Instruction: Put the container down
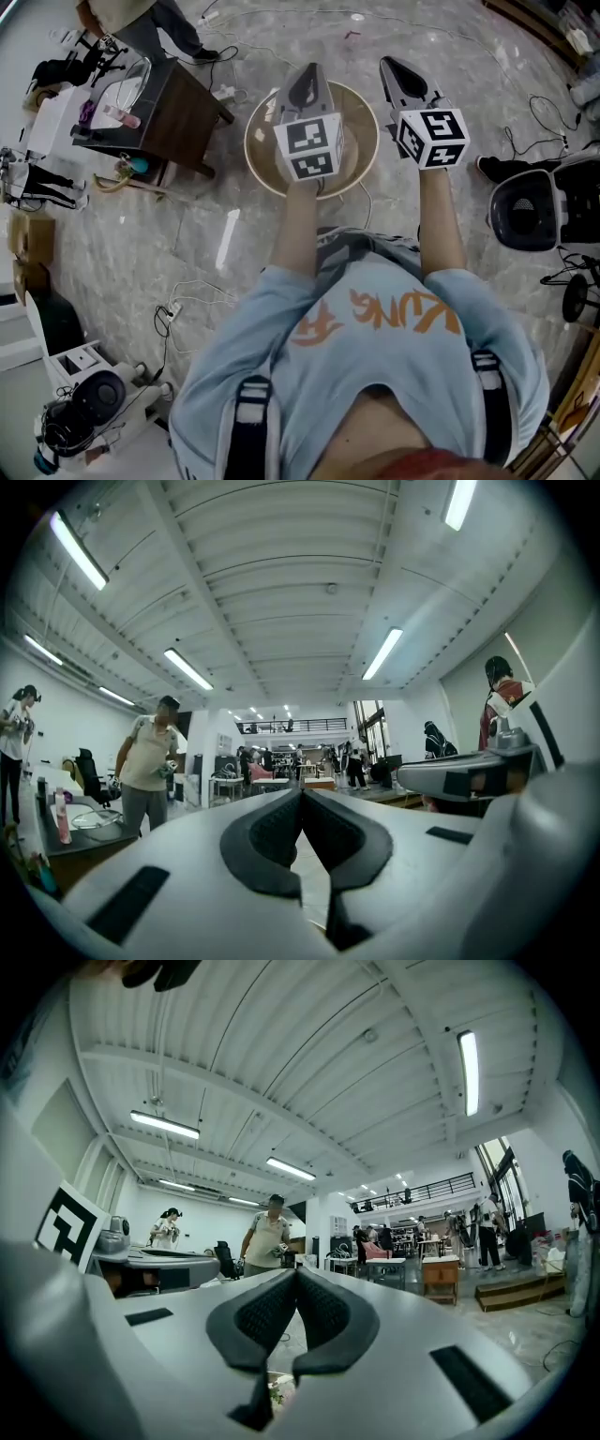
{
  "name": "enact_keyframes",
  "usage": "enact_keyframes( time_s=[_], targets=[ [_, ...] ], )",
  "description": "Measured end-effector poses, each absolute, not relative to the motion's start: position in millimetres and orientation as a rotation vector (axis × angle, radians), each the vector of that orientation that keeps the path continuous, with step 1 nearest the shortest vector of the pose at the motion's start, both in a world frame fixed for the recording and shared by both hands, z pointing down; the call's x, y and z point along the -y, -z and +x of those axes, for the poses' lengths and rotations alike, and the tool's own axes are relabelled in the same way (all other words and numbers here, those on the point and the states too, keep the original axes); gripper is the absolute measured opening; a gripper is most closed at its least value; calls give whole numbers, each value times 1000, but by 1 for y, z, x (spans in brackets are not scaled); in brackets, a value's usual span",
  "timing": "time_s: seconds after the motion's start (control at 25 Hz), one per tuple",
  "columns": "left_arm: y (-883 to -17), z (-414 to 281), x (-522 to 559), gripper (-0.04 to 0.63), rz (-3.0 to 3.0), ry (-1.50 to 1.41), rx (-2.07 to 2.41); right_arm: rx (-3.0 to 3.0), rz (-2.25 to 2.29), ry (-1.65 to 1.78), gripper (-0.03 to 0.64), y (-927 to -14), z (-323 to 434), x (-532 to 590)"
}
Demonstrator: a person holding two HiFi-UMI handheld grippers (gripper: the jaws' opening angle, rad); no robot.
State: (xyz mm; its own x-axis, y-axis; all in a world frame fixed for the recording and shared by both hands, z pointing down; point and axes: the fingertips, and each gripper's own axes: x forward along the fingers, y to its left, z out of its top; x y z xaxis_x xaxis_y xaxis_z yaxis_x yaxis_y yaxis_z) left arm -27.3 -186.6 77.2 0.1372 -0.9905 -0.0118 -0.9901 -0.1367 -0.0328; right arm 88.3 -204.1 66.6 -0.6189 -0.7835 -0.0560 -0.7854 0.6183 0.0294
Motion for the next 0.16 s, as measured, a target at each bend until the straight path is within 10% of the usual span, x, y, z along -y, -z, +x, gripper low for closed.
enact_keyframes(
  time_s=[0.16],
  targets=[
    [-84,-22,188,23,-2347,-5,-2052,-2791,-1362,-66,12,-74,96,207]
  ],
)
